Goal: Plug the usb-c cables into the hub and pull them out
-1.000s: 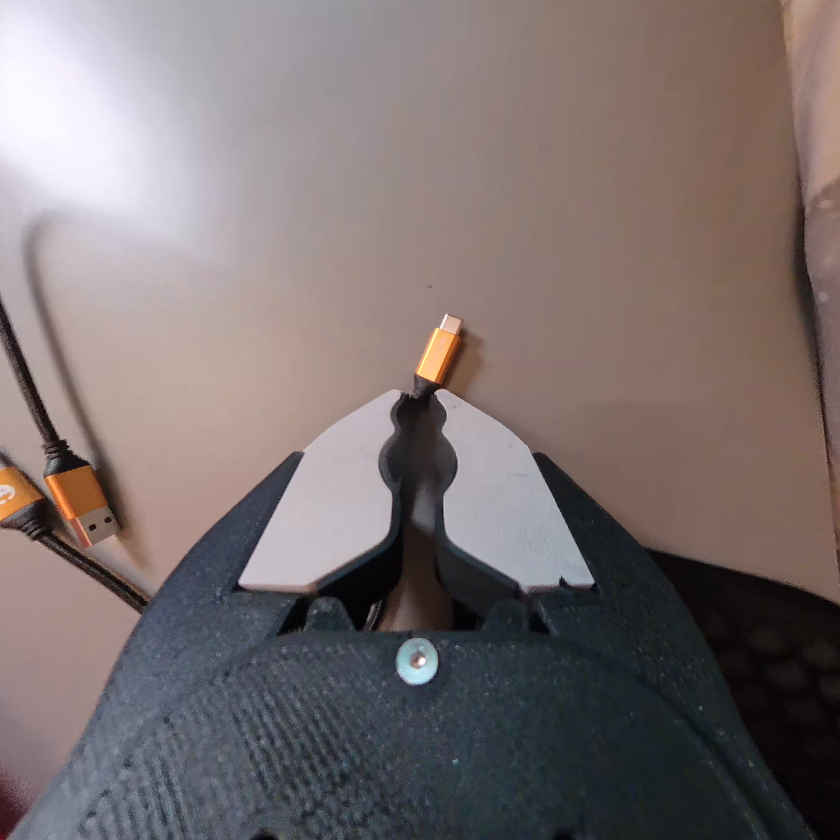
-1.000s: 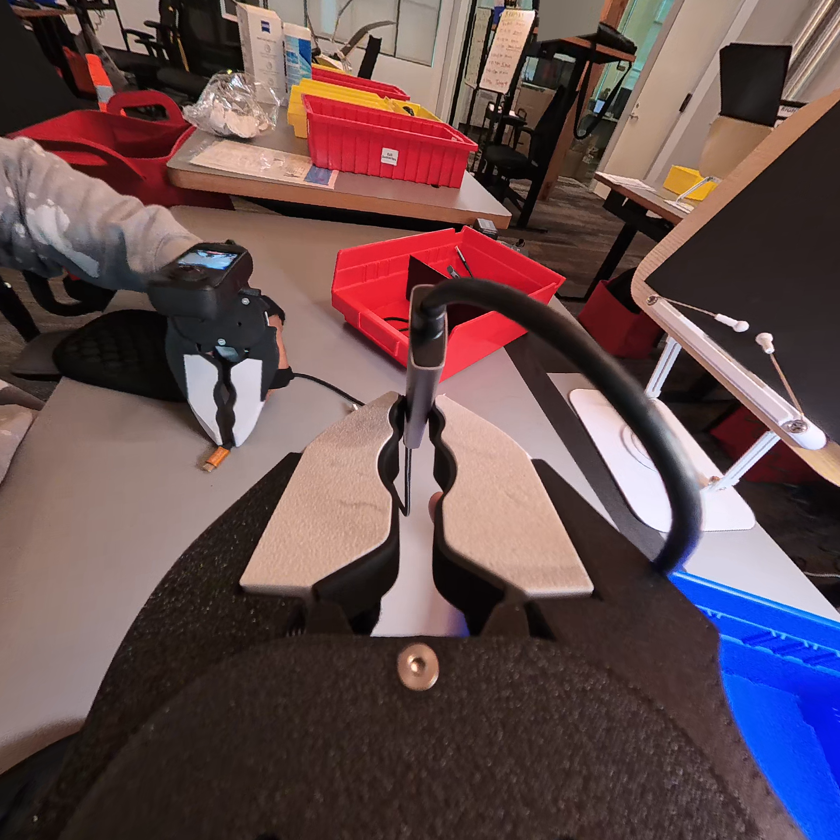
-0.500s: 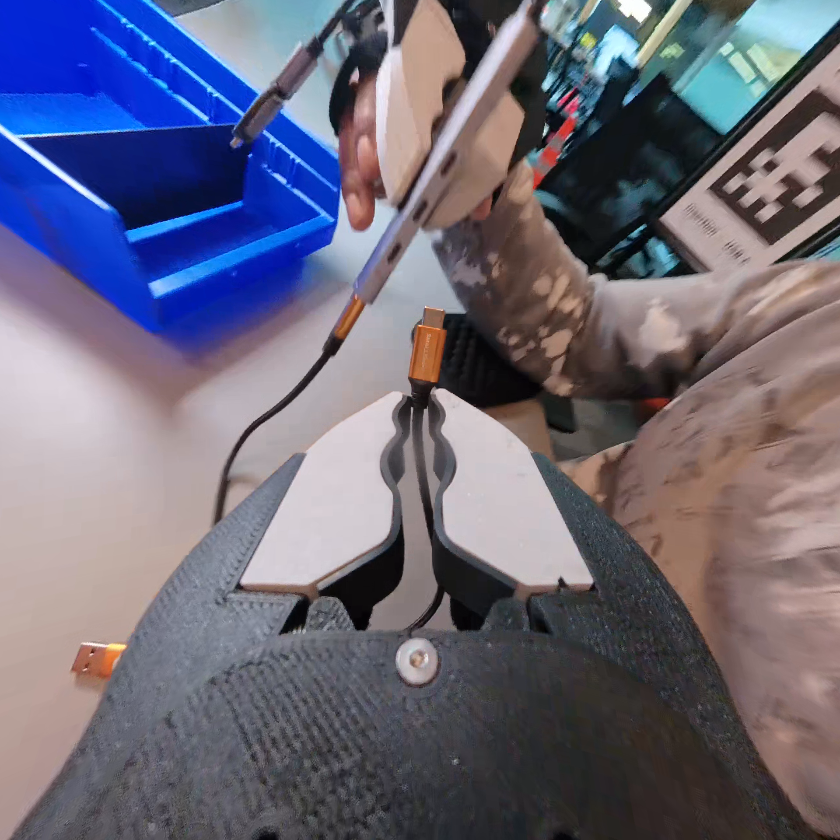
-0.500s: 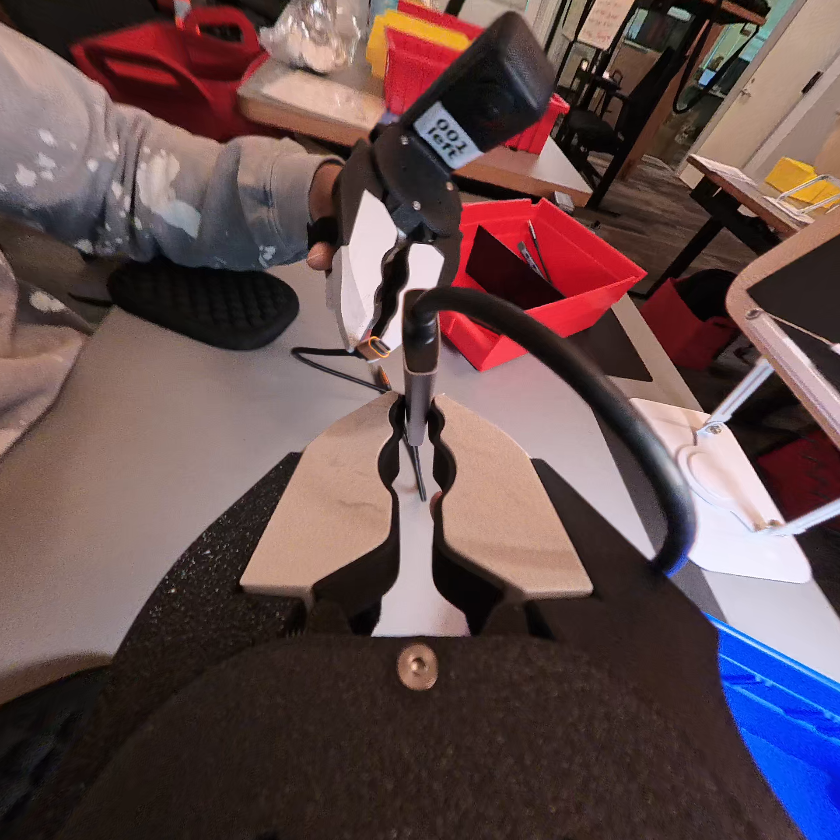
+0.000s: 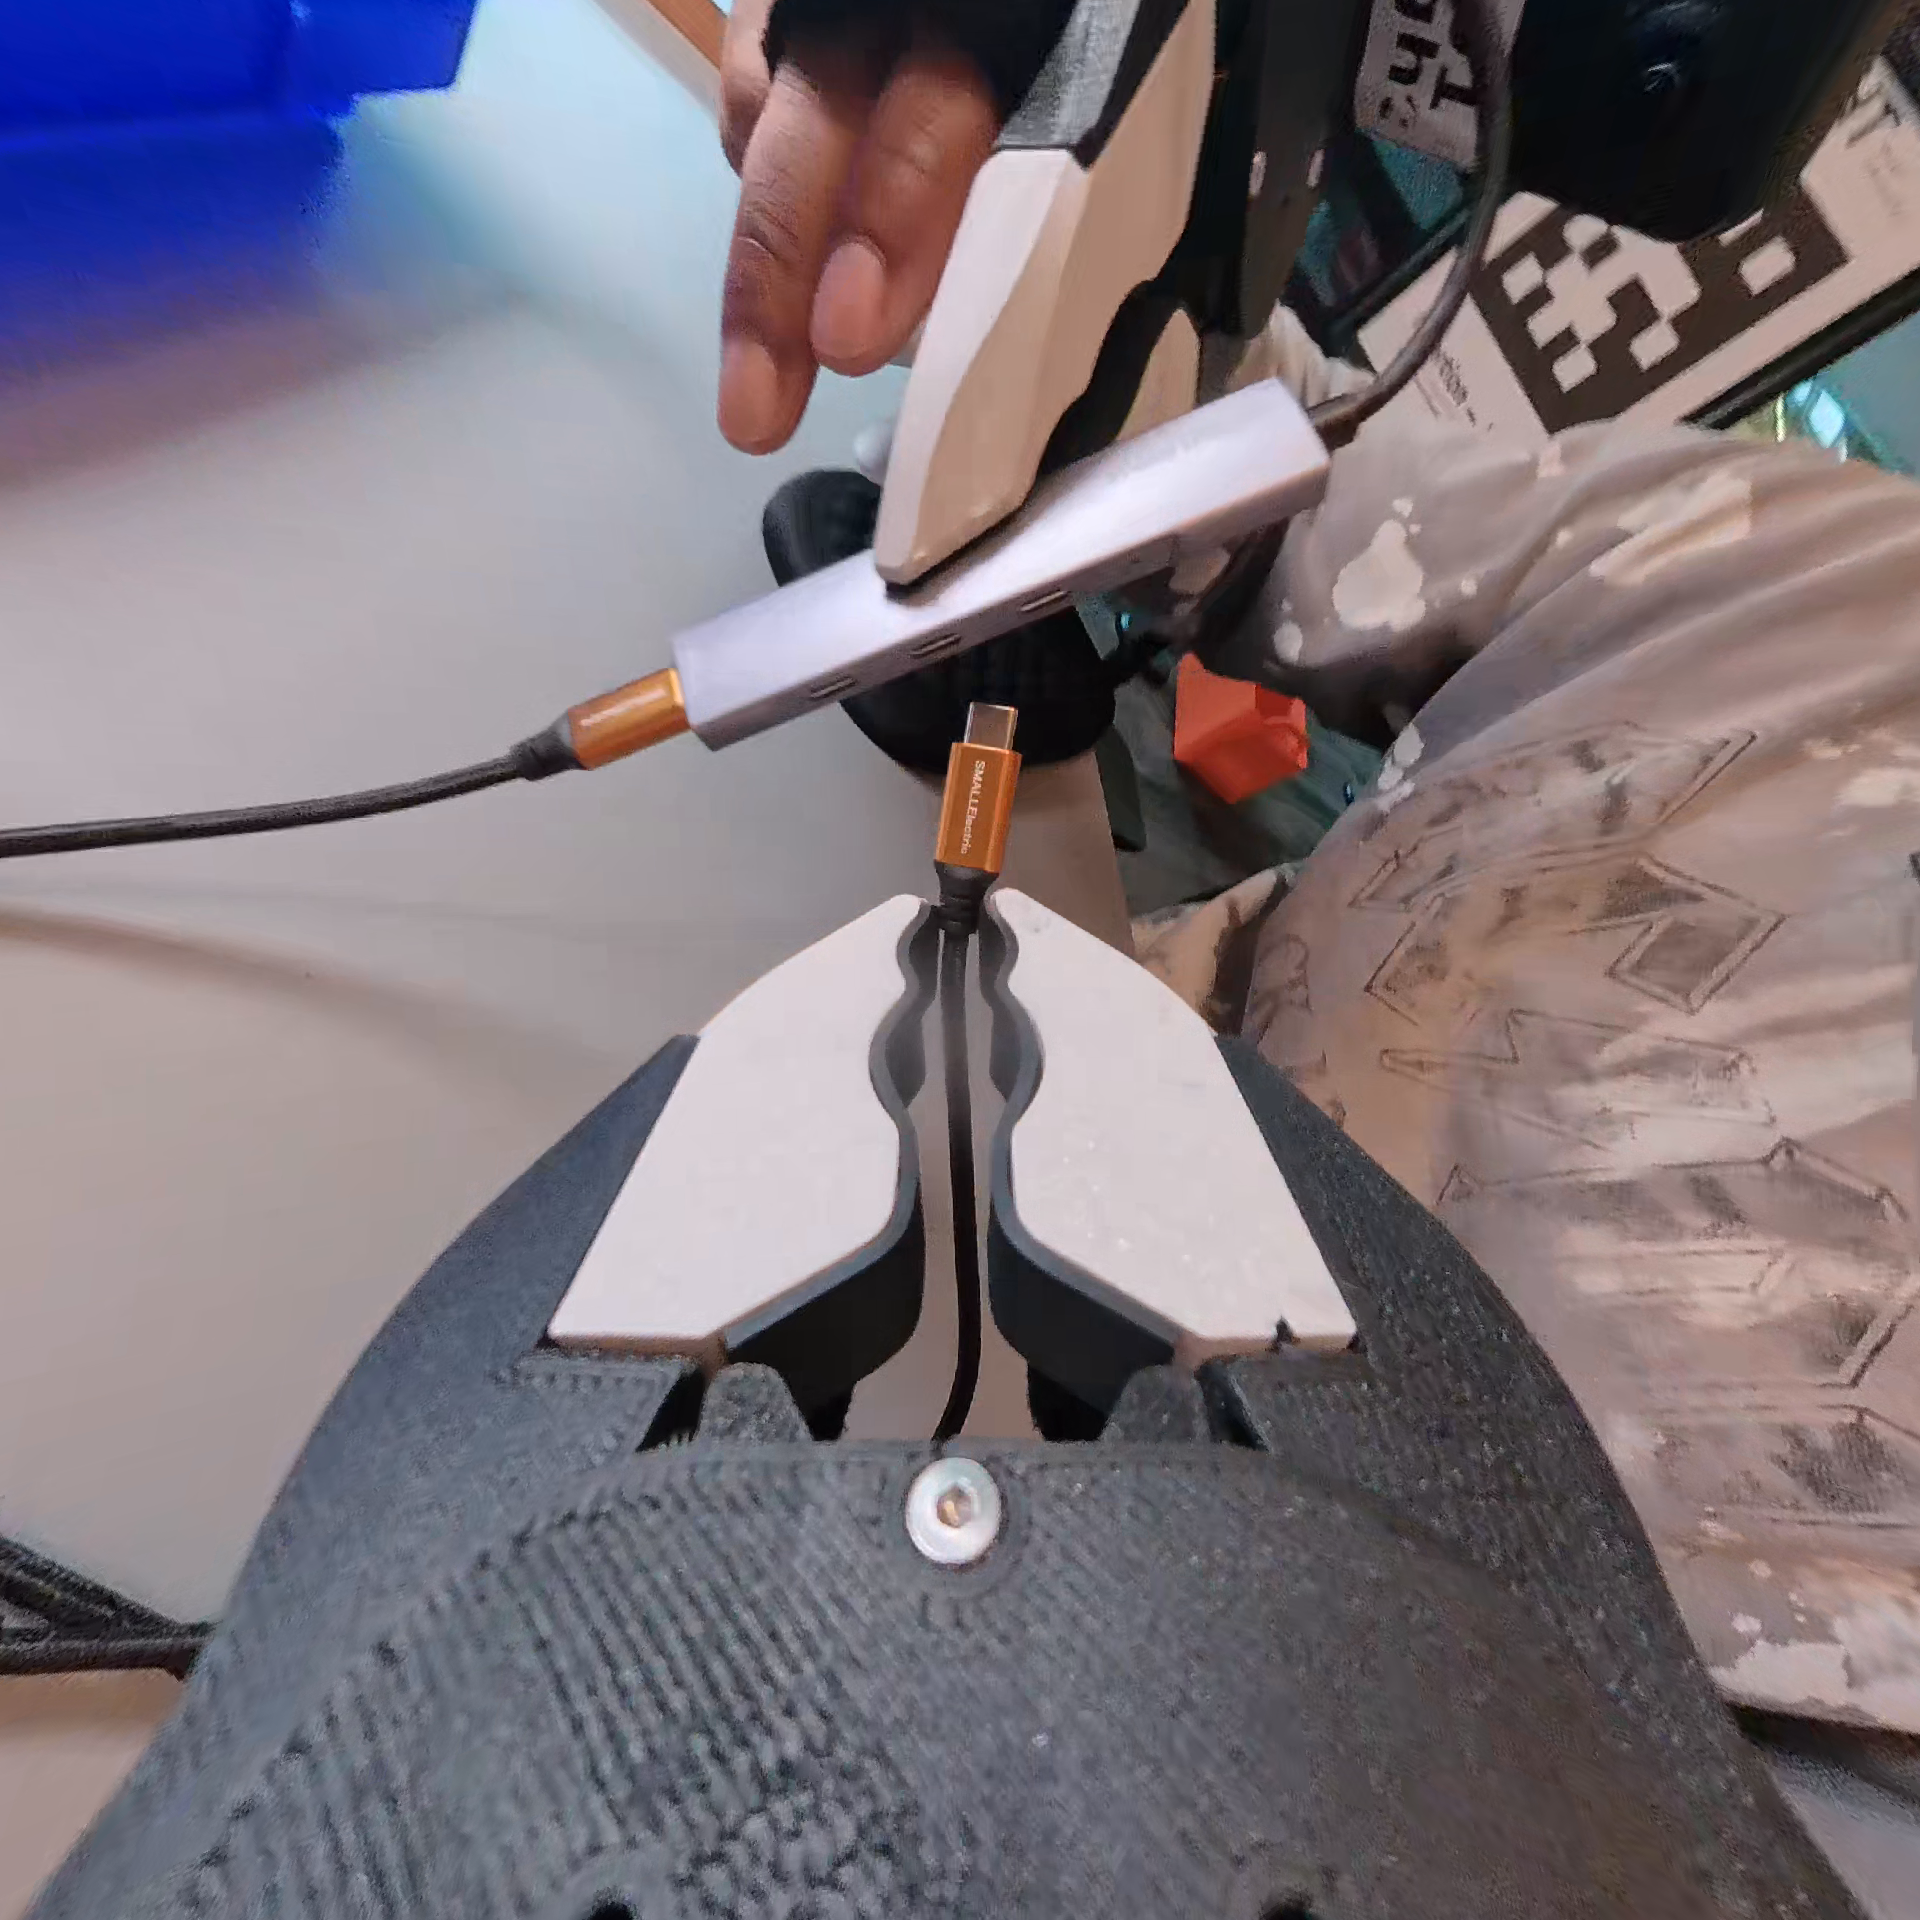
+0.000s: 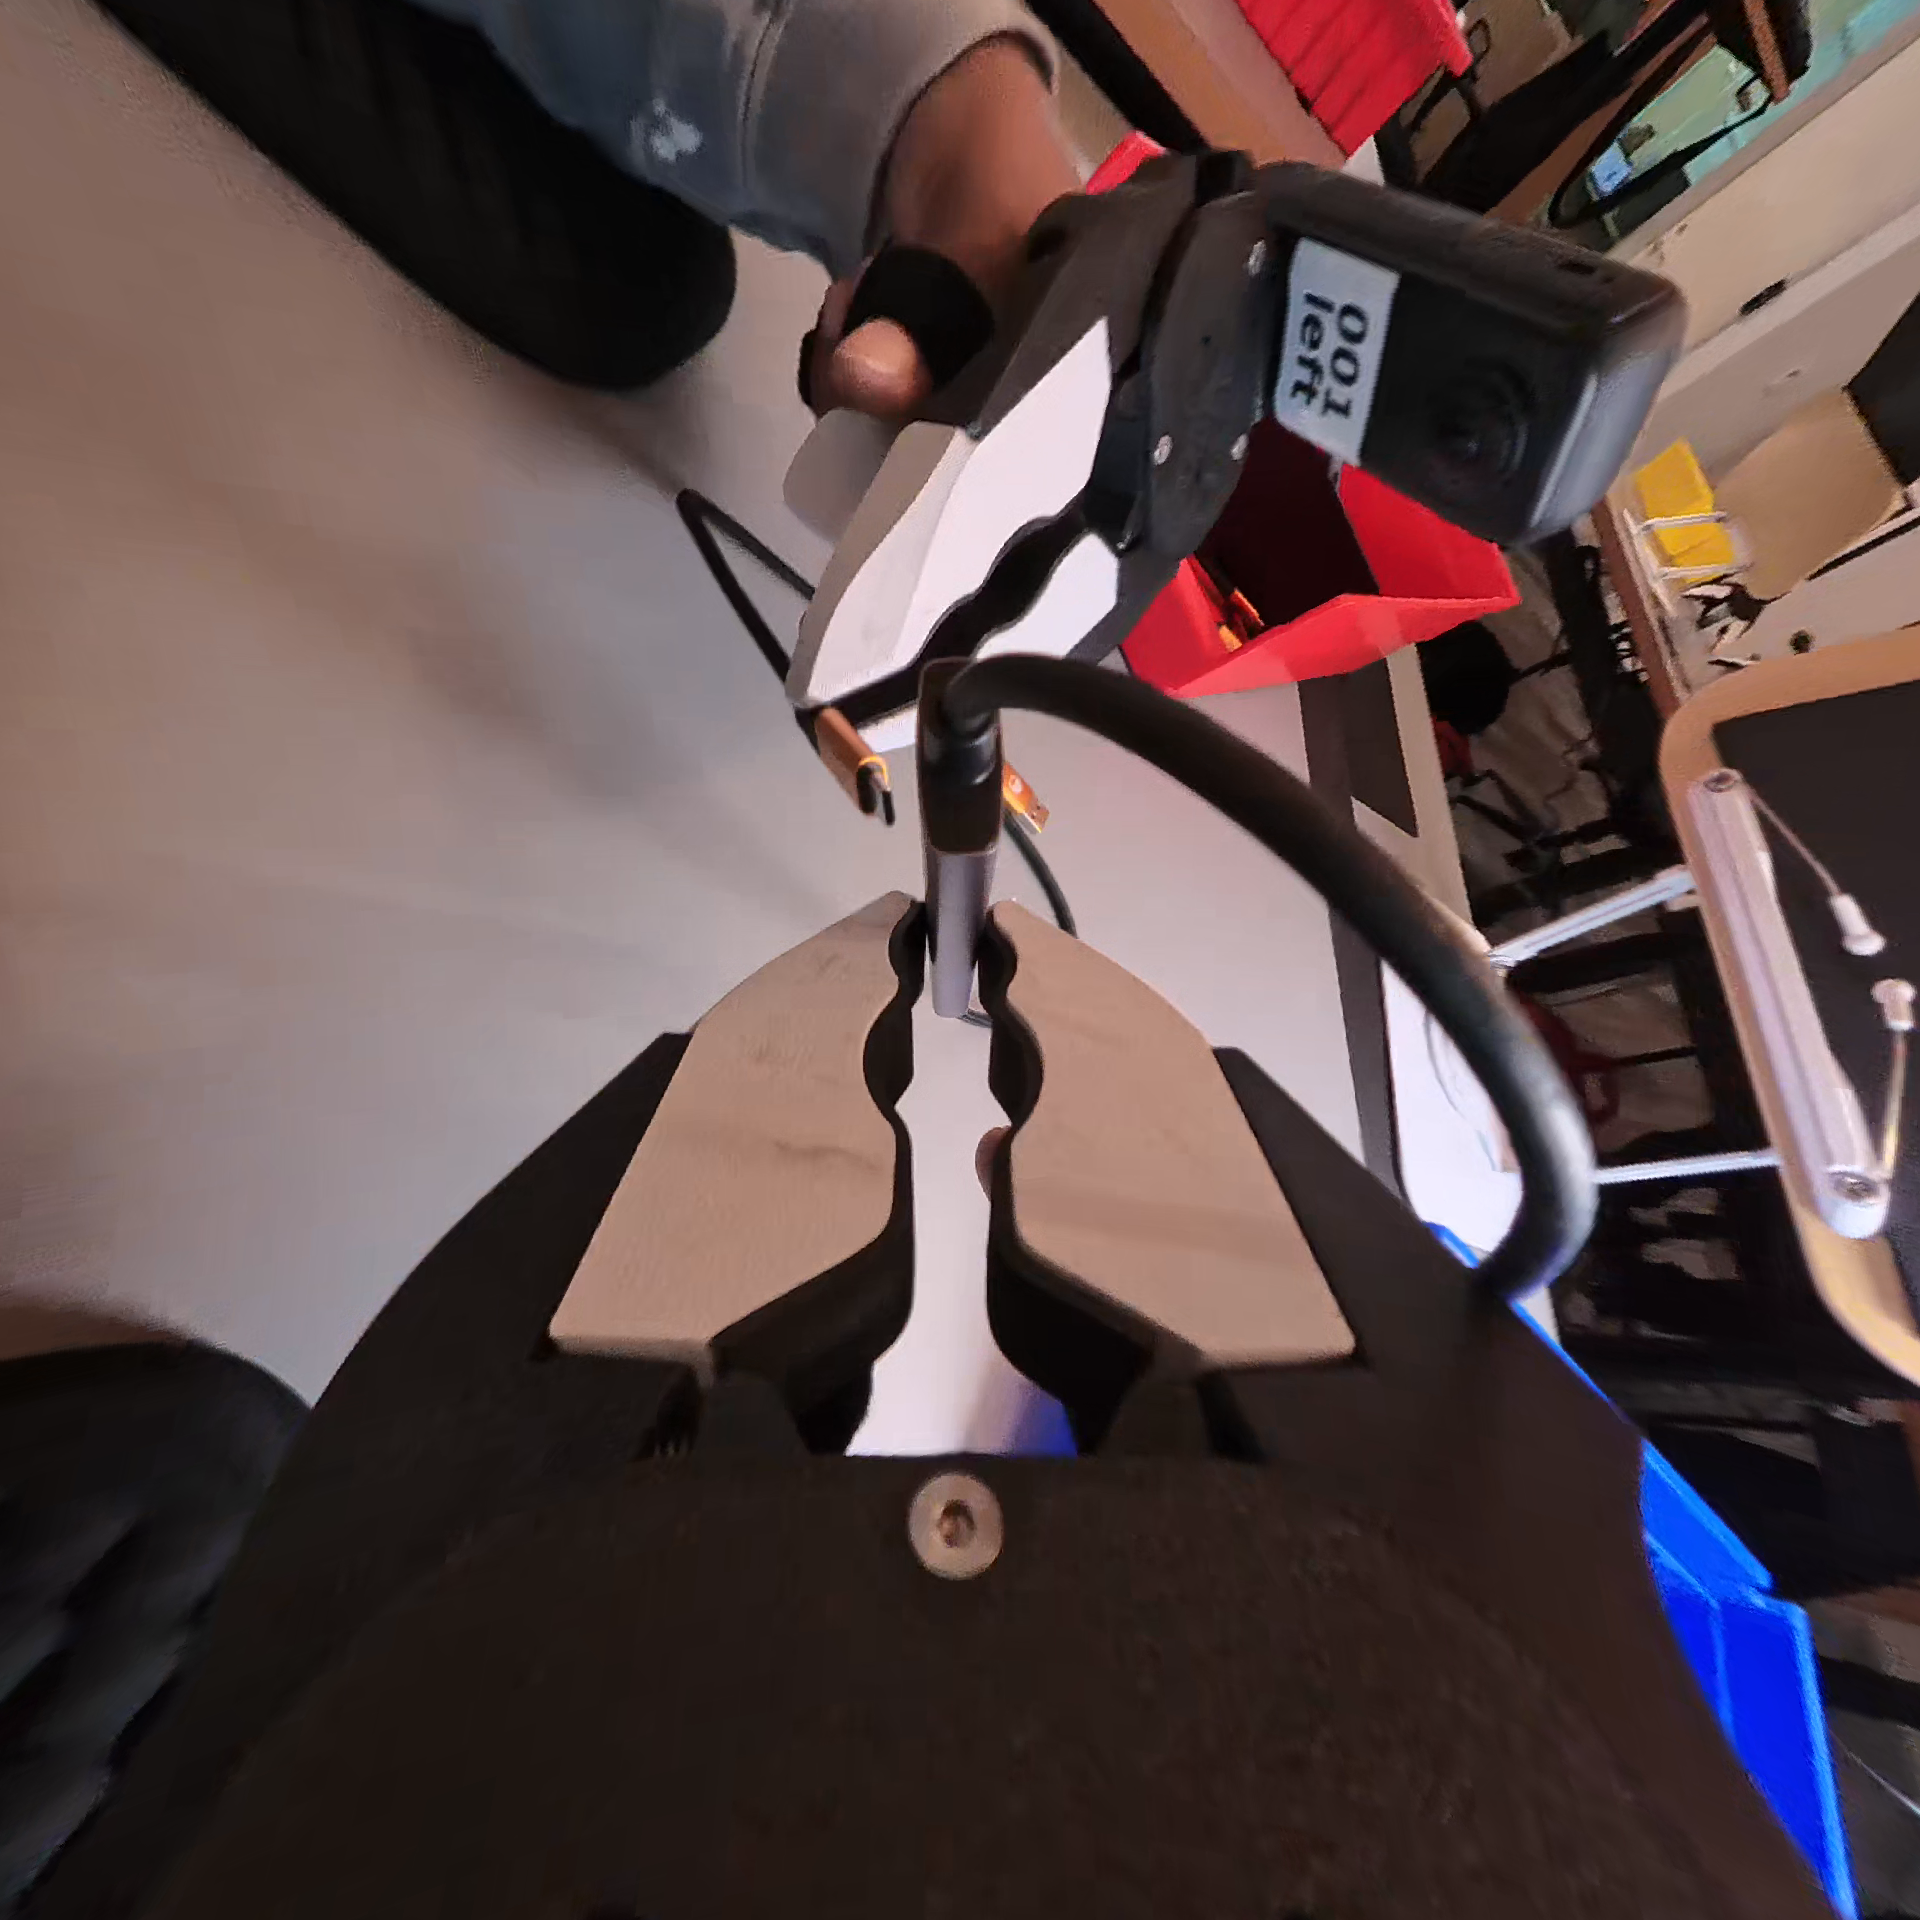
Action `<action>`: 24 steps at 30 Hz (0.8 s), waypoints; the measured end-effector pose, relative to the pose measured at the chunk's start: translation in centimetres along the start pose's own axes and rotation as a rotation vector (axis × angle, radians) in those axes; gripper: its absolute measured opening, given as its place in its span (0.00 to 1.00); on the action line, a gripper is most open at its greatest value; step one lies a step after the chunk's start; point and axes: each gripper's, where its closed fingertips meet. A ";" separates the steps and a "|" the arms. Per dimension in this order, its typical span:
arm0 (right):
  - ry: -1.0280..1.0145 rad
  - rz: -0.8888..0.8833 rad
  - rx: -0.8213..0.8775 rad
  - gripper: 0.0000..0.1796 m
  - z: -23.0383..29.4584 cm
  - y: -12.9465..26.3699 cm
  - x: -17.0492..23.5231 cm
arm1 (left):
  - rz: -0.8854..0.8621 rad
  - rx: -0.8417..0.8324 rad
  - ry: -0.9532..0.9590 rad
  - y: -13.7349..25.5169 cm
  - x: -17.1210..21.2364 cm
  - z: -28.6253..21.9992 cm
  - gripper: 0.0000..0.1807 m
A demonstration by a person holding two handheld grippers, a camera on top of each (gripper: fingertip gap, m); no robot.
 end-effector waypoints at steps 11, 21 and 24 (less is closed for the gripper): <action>0.257 0.118 0.047 0.05 3.1 -1.1 1.0 | 0.124 -0.055 -0.027 -1.1 2.5 0.7 0.04; 0.289 0.172 0.105 0.05 3.1 -1.6 2.3 | 0.161 -0.151 -0.042 -0.7 3.0 1.7 0.04; 0.302 0.188 0.110 0.05 3.1 -1.6 2.4 | 0.179 -0.163 -0.046 -1.0 3.3 1.8 0.04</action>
Point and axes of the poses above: each gripper's, where its closed fingertips meet, y back along the fingers, x out of its underside, z = x × y across the jaws, and after that the axes turned 11 degrees about -y, right-handed
